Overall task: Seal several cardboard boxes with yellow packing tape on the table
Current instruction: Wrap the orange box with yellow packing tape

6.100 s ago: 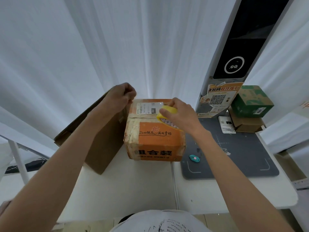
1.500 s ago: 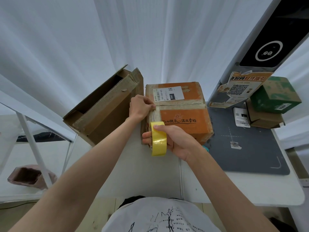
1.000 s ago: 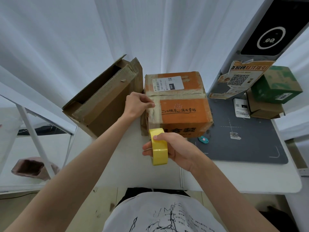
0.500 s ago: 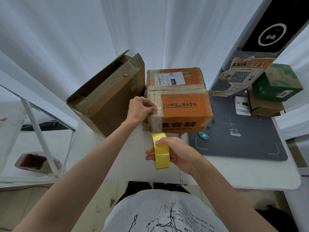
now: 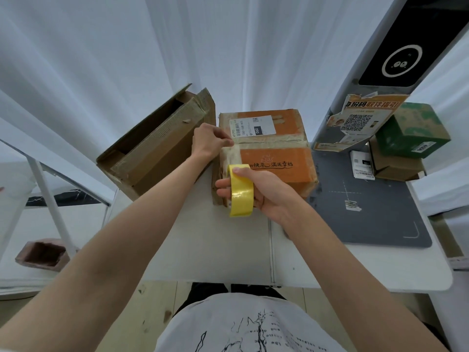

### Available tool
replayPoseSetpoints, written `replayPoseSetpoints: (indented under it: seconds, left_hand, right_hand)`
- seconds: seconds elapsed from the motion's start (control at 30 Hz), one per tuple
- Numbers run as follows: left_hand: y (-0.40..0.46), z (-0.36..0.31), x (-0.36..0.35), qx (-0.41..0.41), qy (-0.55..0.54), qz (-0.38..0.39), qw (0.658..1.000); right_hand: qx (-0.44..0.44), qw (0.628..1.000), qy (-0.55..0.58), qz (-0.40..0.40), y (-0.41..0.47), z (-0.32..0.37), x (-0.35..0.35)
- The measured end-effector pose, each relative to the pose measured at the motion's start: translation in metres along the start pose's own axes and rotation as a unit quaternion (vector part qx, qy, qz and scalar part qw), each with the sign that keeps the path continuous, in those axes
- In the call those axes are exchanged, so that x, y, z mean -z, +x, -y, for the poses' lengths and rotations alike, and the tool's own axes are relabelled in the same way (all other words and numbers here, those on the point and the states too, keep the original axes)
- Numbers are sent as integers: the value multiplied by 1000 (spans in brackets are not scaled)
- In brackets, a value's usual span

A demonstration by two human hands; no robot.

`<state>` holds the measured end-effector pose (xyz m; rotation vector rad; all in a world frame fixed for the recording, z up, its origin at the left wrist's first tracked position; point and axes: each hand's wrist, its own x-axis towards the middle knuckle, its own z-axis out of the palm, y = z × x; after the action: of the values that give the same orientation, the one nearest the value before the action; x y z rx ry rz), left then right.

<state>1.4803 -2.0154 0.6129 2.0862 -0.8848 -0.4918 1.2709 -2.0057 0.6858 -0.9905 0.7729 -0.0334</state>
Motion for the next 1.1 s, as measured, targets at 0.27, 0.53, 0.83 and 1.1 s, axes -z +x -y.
replayPoseSetpoints:
  seconds: [0.27, 0.53, 0.83, 1.1]
  left_hand:
    - [17, 13, -10, 7, 29, -9, 1000]
    - [21, 24, -15, 15, 13, -15, 1000]
    - [28, 32, -7, 183, -85, 61, 978]
    - [14, 39, -27, 266, -292, 188, 899]
  right_hand:
    - [-24, 999, 16, -15, 22, 8, -1]
    - [-38, 999, 20, -15, 27, 9, 0]
    - [-41, 999, -1, -6, 32, 1, -1]
    - [-26, 999, -34, -19, 28, -5, 1]
